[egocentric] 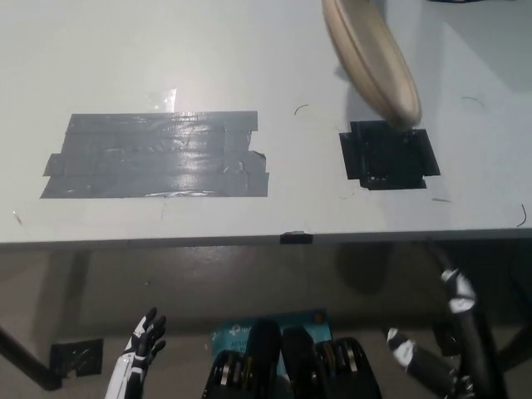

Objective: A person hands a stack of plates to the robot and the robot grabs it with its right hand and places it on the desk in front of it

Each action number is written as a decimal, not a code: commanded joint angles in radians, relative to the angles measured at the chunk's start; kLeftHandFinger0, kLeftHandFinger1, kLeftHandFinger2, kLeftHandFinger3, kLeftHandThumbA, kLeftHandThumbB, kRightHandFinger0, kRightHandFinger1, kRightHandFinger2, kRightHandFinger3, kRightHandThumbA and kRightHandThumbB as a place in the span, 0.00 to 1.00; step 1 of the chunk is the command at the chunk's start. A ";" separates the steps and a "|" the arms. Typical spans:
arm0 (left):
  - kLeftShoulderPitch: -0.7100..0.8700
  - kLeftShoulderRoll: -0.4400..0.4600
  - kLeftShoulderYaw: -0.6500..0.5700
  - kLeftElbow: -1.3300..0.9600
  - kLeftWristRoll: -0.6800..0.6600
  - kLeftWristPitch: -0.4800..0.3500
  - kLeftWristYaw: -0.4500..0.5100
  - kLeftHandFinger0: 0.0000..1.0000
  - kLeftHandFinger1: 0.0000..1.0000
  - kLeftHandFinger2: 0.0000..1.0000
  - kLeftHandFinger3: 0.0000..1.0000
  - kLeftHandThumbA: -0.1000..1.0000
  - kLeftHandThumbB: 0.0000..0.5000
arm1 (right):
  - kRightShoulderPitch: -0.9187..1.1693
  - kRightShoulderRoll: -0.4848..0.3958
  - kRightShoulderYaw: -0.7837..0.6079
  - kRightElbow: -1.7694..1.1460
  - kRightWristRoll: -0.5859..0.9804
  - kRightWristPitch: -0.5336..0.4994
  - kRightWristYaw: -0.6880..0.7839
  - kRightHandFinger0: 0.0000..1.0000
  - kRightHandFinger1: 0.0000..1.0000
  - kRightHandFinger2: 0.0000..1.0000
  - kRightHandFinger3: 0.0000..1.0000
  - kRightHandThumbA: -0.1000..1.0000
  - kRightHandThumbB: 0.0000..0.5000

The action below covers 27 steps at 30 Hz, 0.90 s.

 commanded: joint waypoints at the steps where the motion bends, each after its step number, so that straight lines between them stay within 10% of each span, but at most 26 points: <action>1: -0.001 0.006 -0.001 -0.002 0.000 -0.061 -0.002 1.00 1.00 1.00 1.00 1.00 0.19 | -0.133 0.031 -0.033 -0.100 -0.196 -0.039 -0.062 1.00 1.00 1.00 1.00 0.77 0.52; 27: -0.017 0.004 0.000 -0.009 0.005 -0.040 0.001 1.00 1.00 1.00 1.00 1.00 0.21 | -0.683 0.024 -0.099 0.445 -0.365 0.103 -0.220 1.00 1.00 1.00 1.00 1.00 0.64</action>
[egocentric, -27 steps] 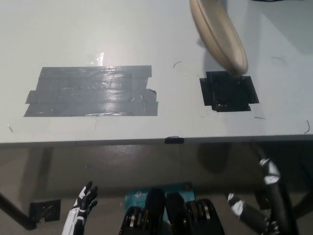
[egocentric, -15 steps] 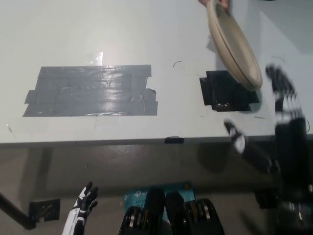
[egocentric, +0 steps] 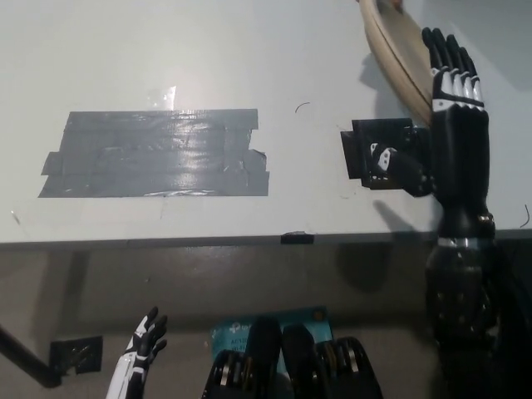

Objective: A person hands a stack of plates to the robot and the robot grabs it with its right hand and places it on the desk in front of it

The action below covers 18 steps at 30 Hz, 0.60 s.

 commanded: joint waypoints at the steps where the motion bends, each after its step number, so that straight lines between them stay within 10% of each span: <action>1: -0.009 0.004 0.001 -0.014 0.001 -0.031 0.001 1.00 1.00 1.00 1.00 1.00 0.21 | -0.079 -0.001 -0.008 0.037 -0.015 0.047 -0.047 1.00 1.00 1.00 1.00 1.00 0.64; 18: -0.011 0.007 0.000 -0.022 0.005 -0.029 -0.001 1.00 1.00 1.00 1.00 1.00 0.22 | -0.232 -0.039 0.023 0.299 -0.016 0.101 -0.117 1.00 1.00 1.00 1.00 1.00 0.82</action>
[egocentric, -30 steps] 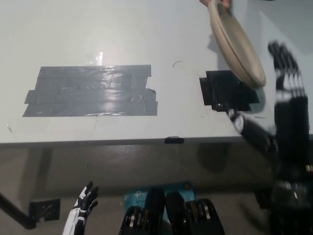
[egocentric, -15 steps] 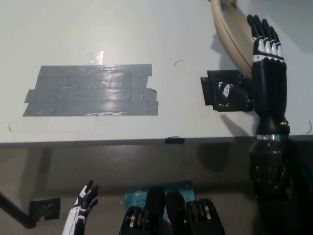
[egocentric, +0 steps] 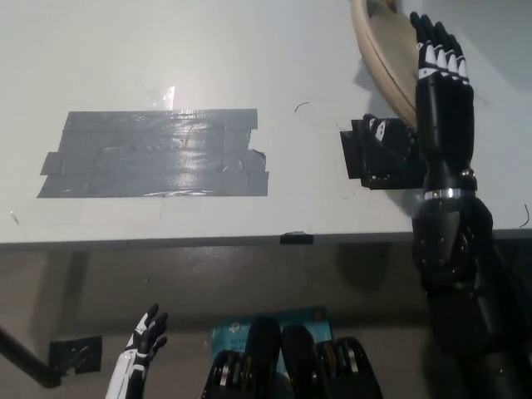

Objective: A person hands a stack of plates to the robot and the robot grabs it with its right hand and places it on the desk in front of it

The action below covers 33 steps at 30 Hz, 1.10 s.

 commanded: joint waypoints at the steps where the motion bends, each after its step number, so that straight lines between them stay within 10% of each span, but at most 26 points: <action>1: -0.007 0.007 0.000 -0.020 0.000 -0.031 -0.001 1.00 1.00 1.00 1.00 1.00 0.22 | -0.076 -0.008 0.020 0.041 -0.016 0.024 -0.067 1.00 1.00 1.00 1.00 1.00 0.83; 7: -0.009 0.007 0.000 -0.014 -0.005 -0.035 -0.004 1.00 1.00 1.00 1.00 1.00 0.23 | -0.090 -0.006 0.044 0.134 -0.008 0.021 -0.123 1.00 1.00 1.00 1.00 0.83 0.91; 9: -0.009 0.007 0.000 -0.017 -0.007 -0.031 -0.006 1.00 1.00 1.00 1.00 1.00 0.22 | -0.106 -0.014 0.050 0.176 -0.023 0.011 -0.182 1.00 1.00 1.00 1.00 0.81 0.78; 10: -0.010 0.007 0.000 -0.014 -0.009 -0.033 -0.006 1.00 1.00 1.00 1.00 1.00 0.22 | -0.113 -0.020 0.049 0.190 -0.028 0.001 -0.220 0.56 0.48 0.47 0.58 0.89 0.28; 11: -0.011 0.007 0.000 -0.011 -0.006 -0.037 -0.005 1.00 1.00 1.00 1.00 1.00 0.22 | -0.116 -0.023 0.051 0.196 -0.026 -0.005 -0.236 0.11 0.10 0.12 0.28 0.90 0.37; 12: -0.010 0.010 0.001 -0.013 -0.004 -0.037 -0.005 1.00 1.00 1.00 1.00 1.00 0.22 | -0.114 -0.022 0.053 0.196 -0.024 -0.008 -0.243 0.00 0.00 0.00 0.11 0.93 0.30; 19: -0.014 0.013 0.000 -0.017 0.003 -0.026 -0.004 1.00 1.00 1.00 1.00 1.00 0.21 | -0.103 -0.030 0.059 0.158 0.014 -0.056 -0.282 0.00 0.00 0.10 0.08 1.00 0.03; 33: -0.022 0.018 -0.003 -0.024 0.007 -0.015 -0.007 1.00 1.00 1.00 1.00 1.00 0.25 | -0.075 -0.070 0.060 -0.080 0.033 -0.061 -0.253 0.00 0.00 0.07 0.03 1.00 0.04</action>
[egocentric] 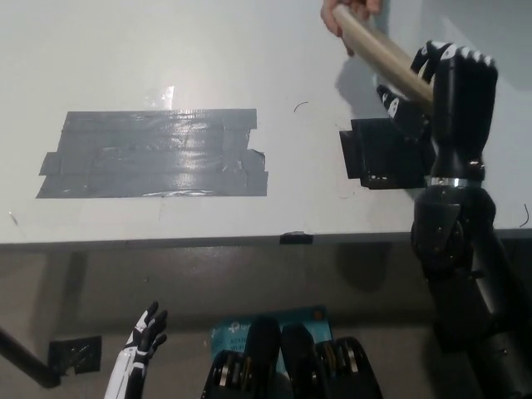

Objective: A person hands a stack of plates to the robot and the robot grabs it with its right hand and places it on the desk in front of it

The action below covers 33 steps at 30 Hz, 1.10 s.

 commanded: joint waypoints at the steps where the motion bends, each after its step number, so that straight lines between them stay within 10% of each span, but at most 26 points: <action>1: -0.014 0.014 -0.002 -0.020 0.005 -0.016 -0.007 1.00 1.00 1.00 1.00 1.00 0.26 | -0.031 -0.024 0.001 -0.123 0.027 -0.061 0.001 0.00 0.00 0.12 0.07 0.99 0.02; 8: -0.020 0.016 -0.006 -0.021 0.002 -0.016 -0.011 1.00 1.00 1.00 1.00 1.00 0.22 | -0.022 -0.061 0.011 -0.202 0.000 -0.066 0.017 0.00 0.00 0.29 0.22 1.00 0.02; 33: -0.045 0.035 -0.025 -0.014 0.006 -0.006 -0.029 1.00 1.00 1.00 1.00 1.00 0.29 | -0.112 -0.258 0.395 0.529 -0.273 -0.114 -0.225 0.00 0.00 0.06 0.13 0.79 0.06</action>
